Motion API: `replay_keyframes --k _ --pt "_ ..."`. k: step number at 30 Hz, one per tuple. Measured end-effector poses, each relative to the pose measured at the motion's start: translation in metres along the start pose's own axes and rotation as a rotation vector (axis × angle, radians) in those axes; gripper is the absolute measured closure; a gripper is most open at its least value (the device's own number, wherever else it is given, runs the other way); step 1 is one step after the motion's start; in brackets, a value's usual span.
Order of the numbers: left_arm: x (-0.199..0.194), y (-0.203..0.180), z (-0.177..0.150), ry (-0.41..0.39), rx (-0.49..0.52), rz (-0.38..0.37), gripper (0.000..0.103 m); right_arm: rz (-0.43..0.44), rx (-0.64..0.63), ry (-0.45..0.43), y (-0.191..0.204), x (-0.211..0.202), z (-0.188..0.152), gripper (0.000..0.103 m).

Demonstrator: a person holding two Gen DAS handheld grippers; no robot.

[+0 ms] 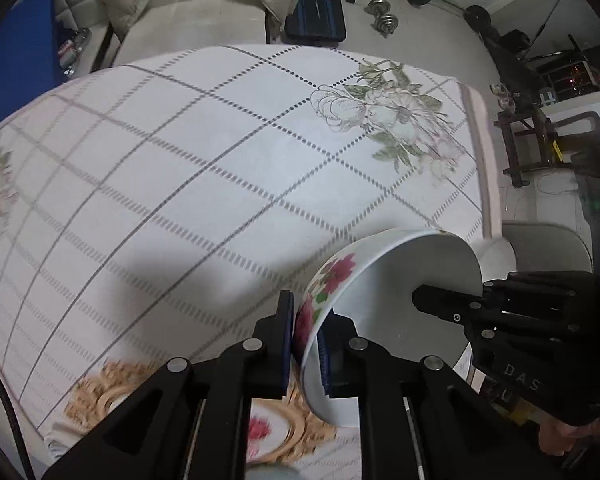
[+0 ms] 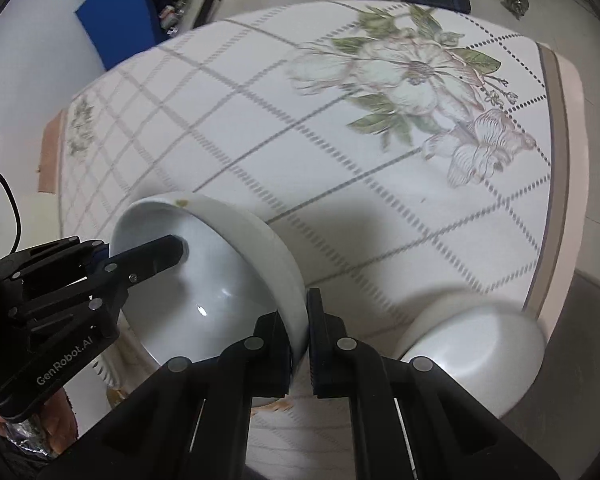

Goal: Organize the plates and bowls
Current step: 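Carry the red-flowered bowl with both tools over the teal-rimmed bowl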

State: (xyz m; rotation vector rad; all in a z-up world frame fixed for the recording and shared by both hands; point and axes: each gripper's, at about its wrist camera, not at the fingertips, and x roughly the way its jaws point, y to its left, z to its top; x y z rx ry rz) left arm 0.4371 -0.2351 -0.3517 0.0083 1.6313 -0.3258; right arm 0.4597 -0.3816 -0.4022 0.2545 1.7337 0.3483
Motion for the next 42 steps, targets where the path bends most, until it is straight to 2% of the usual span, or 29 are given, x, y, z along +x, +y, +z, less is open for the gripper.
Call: replay_keyframes --k 3,7,13,17,19,25,35,42 --pt "-0.028 0.002 -0.036 -0.016 0.030 0.017 0.094 0.016 -0.003 -0.022 0.027 -0.013 -0.034 0.096" --pt "-0.044 0.009 -0.088 -0.012 0.059 0.024 0.094 0.025 0.002 -0.038 0.067 -0.018 -0.096 0.096" --pt "-0.048 0.040 -0.166 0.033 0.042 -0.004 0.094 0.041 0.029 0.001 0.115 0.012 -0.191 0.096" --pt "-0.036 0.058 -0.208 0.075 0.024 -0.016 0.094 0.040 0.058 0.030 0.124 0.039 -0.227 0.095" --pt "-0.026 0.067 -0.223 0.096 0.013 -0.017 0.093 0.028 0.061 0.044 0.131 0.055 -0.235 0.095" --pt "-0.005 0.078 -0.236 0.121 0.003 -0.004 0.092 -0.010 0.069 0.057 0.142 0.084 -0.245 0.095" --pt "0.018 0.075 -0.234 0.150 0.028 0.035 0.091 -0.050 0.083 0.096 0.143 0.111 -0.247 0.095" --pt "0.027 0.068 -0.232 0.154 0.059 0.070 0.090 -0.052 0.131 0.112 0.138 0.108 -0.241 0.092"
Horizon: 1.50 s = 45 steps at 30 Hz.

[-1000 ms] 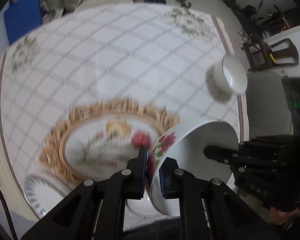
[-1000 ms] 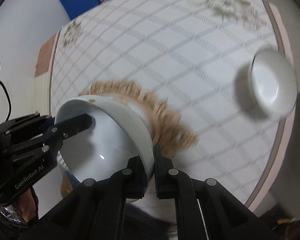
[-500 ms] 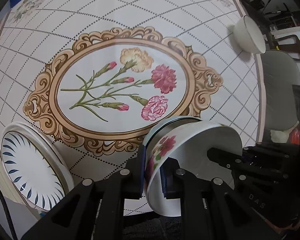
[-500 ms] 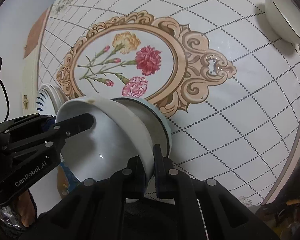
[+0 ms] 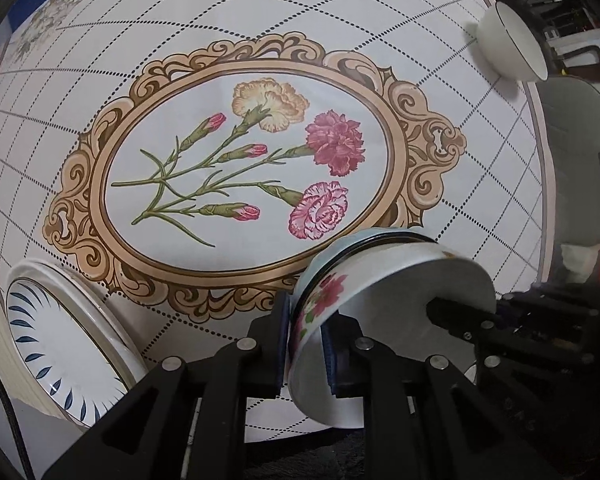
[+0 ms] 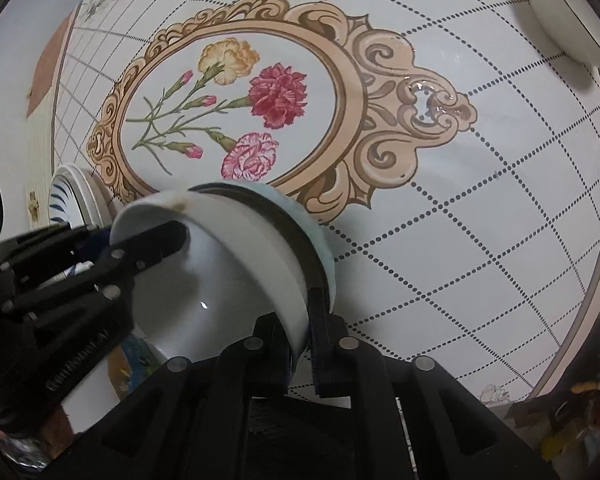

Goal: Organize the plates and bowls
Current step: 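Carry the red-flowered bowl with both tools over the teal-rimmed bowl, then lower the red-flowered bowl into the teal-rimmed bowl and open both tools, then move both tools to the plain white bowl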

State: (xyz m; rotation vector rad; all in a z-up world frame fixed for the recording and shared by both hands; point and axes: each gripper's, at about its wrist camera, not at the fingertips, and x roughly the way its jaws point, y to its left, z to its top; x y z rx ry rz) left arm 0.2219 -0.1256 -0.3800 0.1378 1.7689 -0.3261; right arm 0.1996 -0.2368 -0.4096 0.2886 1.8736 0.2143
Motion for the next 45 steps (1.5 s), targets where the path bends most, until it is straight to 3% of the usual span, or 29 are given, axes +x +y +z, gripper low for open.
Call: replay_keyframes --k 9,13,22,23,25,26,27,29,32,37,45 --pt "0.011 -0.001 -0.004 0.025 -0.010 0.004 0.087 0.037 0.018 0.039 -0.007 -0.008 -0.004 0.086" --pt "0.012 0.001 -0.009 0.021 -0.019 0.009 0.087 -0.013 -0.002 0.039 -0.006 -0.013 -0.010 0.083" --pt "-0.002 0.009 -0.015 0.009 -0.043 0.015 0.087 -0.018 -0.025 0.024 -0.011 -0.017 -0.019 0.083" --pt "-0.007 0.008 -0.016 0.002 -0.045 0.016 0.086 -0.029 -0.029 0.020 -0.012 -0.018 -0.020 0.077" --pt "-0.023 0.006 -0.019 -0.027 -0.038 0.041 0.077 -0.065 -0.037 -0.006 -0.012 -0.022 -0.026 0.044" --pt "-0.030 0.004 -0.021 -0.045 -0.031 0.055 0.068 -0.078 -0.045 -0.029 -0.011 -0.026 -0.029 0.011" --pt "-0.038 0.002 -0.024 -0.066 -0.025 0.071 0.063 -0.087 -0.052 -0.049 -0.011 -0.029 -0.033 0.000" --pt "-0.053 -0.003 -0.031 -0.105 -0.011 0.102 0.033 -0.118 -0.055 -0.083 -0.010 -0.036 -0.041 0.000" --pt "-0.068 -0.009 -0.041 -0.150 0.000 0.134 0.017 -0.129 -0.045 -0.119 -0.011 -0.045 -0.051 0.000" --pt "-0.083 -0.018 -0.046 -0.196 0.009 0.160 0.006 -0.116 -0.031 -0.162 -0.013 -0.059 -0.068 0.000" --pt "-0.109 -0.059 -0.009 -0.250 0.059 0.147 0.005 -0.078 0.056 -0.256 -0.048 -0.107 -0.063 0.000"
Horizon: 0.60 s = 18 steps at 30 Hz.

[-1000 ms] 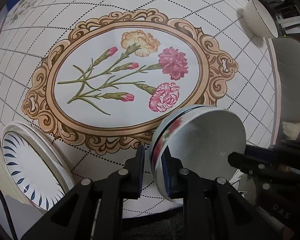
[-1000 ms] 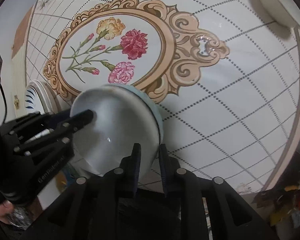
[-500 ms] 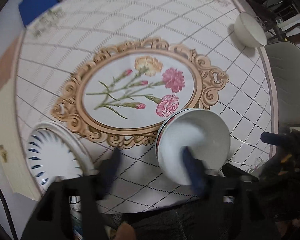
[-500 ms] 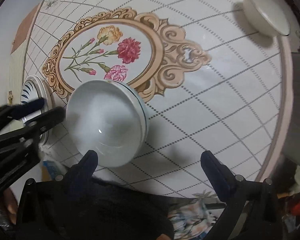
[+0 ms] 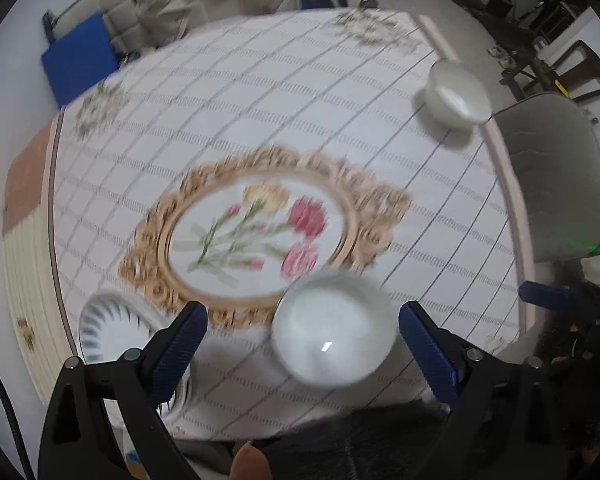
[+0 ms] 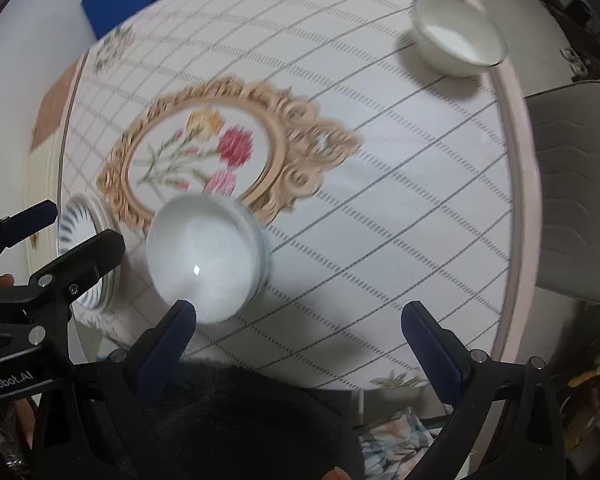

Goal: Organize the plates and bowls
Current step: 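Move both tools to the plain white bowl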

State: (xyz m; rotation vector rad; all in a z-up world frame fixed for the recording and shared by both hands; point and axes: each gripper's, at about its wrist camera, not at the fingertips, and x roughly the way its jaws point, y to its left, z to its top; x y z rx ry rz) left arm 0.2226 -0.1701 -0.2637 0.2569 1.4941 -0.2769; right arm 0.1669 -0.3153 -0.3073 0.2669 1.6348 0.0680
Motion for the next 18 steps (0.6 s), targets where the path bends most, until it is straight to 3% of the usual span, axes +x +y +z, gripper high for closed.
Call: replay_keyframes --k 6,12,18 --pt "-0.003 -0.047 0.079 -0.053 0.090 0.017 0.005 -0.034 0.120 -0.085 -0.069 -0.026 0.052 0.000" --pt "0.029 -0.097 0.168 -0.062 0.173 0.059 0.005 -0.081 0.250 -0.126 -0.149 -0.021 0.119 0.000" --pt "0.091 -0.131 0.234 0.029 0.201 0.001 0.005 -0.025 0.324 -0.105 -0.198 0.006 0.176 0.000"
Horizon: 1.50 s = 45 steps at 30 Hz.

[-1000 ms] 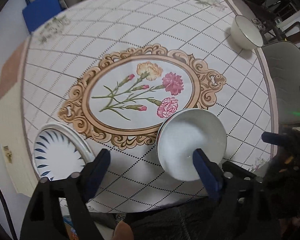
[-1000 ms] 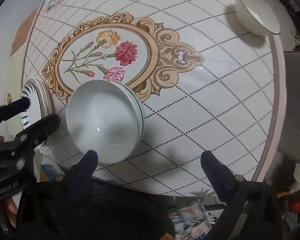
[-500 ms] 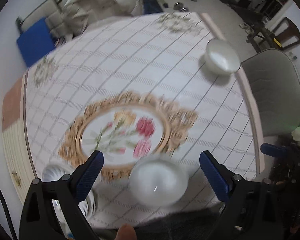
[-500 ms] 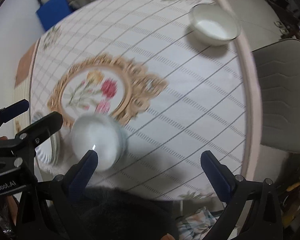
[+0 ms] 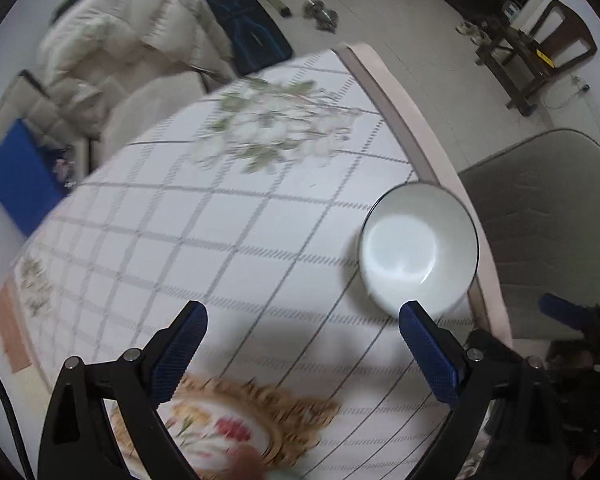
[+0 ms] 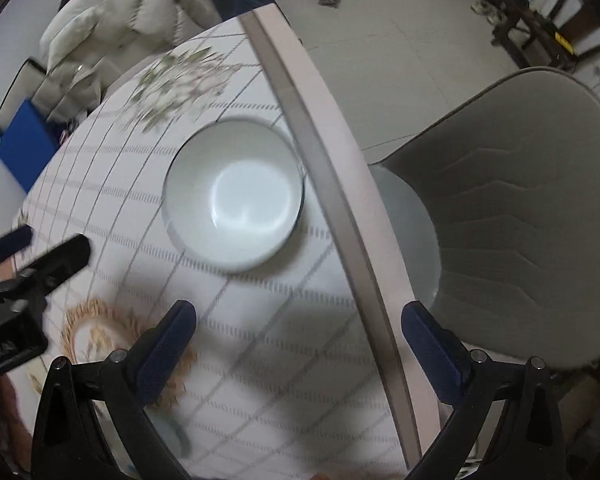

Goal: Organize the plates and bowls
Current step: 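Move both tools to the plain white bowl, then grasp the rim of the plain white bowl with the left tool while the right tool grasps it too, then carry the plain white bowl with both tools over the bowl stack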

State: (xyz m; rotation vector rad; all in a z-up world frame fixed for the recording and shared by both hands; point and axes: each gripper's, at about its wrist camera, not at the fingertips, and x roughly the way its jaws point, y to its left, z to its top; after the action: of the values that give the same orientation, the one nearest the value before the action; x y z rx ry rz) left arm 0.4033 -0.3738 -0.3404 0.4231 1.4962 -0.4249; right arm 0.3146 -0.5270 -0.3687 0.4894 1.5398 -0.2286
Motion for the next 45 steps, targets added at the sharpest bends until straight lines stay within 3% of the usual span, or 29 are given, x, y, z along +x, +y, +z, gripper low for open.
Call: replay_keyframes --k 4,8,9,10,11,12,16,17,19,21,30,36,45 --pt "0.043 -0.010 0.030 0.059 0.033 -0.002 0.005 0.018 0.007 0.035 -0.002 0.026 0.025 0.000" --pt "0.073 -0.008 0.045 0.127 -0.004 -0.081 0.006 0.035 -0.002 0.070 -0.003 0.050 0.043 0.001" --pt "0.076 -0.008 0.047 0.131 -0.008 -0.090 0.009 0.045 -0.001 0.075 -0.003 0.055 0.047 0.004" --pt "0.079 -0.008 0.049 0.135 -0.005 -0.097 0.022 0.050 -0.006 0.077 -0.003 0.059 0.050 0.007" --pt "0.082 -0.008 0.050 0.141 -0.002 -0.103 0.041 0.052 -0.006 0.079 -0.003 0.062 0.052 0.016" --pt "0.085 -0.008 0.052 0.151 0.001 -0.108 0.049 0.054 -0.005 0.083 -0.004 0.065 0.055 0.031" --pt "0.089 -0.016 0.054 0.174 0.029 -0.152 0.070 0.109 0.008 0.120 -0.004 0.076 0.060 0.069" --pt "0.089 -0.019 0.054 0.172 0.040 -0.151 0.076 0.115 0.005 0.123 -0.004 0.077 0.061 0.083" --pt "0.089 -0.025 0.054 0.174 0.050 -0.158 0.086 0.095 -0.013 0.122 -0.002 0.078 0.062 0.088" --pt "0.086 -0.029 0.055 0.169 0.052 -0.157 0.089 0.100 -0.016 0.123 -0.003 0.077 0.060 0.095" --pt "0.061 -0.028 0.044 0.123 0.060 -0.143 0.091 0.175 0.019 0.143 -0.011 0.073 0.048 0.096" --pt "0.034 -0.011 0.029 0.084 0.048 -0.151 0.091 0.183 -0.022 0.139 0.010 0.050 0.033 0.096" --pt "-0.008 0.024 -0.031 0.049 0.008 -0.162 0.091 0.195 -0.083 0.141 0.051 0.018 -0.015 0.096"
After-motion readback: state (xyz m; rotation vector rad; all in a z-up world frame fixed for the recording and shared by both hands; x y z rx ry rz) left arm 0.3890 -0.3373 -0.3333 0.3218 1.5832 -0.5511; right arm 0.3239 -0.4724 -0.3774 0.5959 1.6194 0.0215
